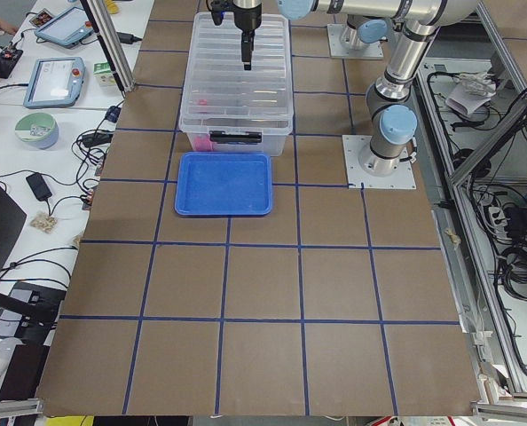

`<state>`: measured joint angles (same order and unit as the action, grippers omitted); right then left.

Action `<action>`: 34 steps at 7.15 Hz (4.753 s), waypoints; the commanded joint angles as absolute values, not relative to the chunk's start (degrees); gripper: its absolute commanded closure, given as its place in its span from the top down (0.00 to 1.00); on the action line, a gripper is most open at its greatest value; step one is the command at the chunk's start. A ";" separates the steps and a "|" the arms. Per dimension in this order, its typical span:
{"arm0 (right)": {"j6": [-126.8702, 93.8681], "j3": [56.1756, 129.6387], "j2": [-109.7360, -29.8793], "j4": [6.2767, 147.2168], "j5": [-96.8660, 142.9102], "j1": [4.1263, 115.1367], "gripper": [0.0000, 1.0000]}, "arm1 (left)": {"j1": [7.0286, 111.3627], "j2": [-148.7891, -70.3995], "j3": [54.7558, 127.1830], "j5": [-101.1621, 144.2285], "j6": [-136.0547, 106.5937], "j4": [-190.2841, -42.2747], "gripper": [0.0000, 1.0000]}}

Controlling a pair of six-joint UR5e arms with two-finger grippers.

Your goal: Place red block in blue tray from box

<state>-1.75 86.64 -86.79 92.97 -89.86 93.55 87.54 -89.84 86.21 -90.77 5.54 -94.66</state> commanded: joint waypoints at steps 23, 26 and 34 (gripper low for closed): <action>19.78 99.23 -80.95 108.63 -93.43 69.43 1.00 | 87.10 -94.03 90.33 -90.35 6.50 -87.32 1.00; 19.17 88.20 -86.11 94.91 -89.76 71.01 1.00 | 87.63 -95.62 103.50 -90.26 5.98 -70.80 1.00; -0.97 82.88 -86.40 90.79 -90.35 91.93 1.00 | 89.30 -100.89 113.90 -89.56 3.08 -57.22 1.00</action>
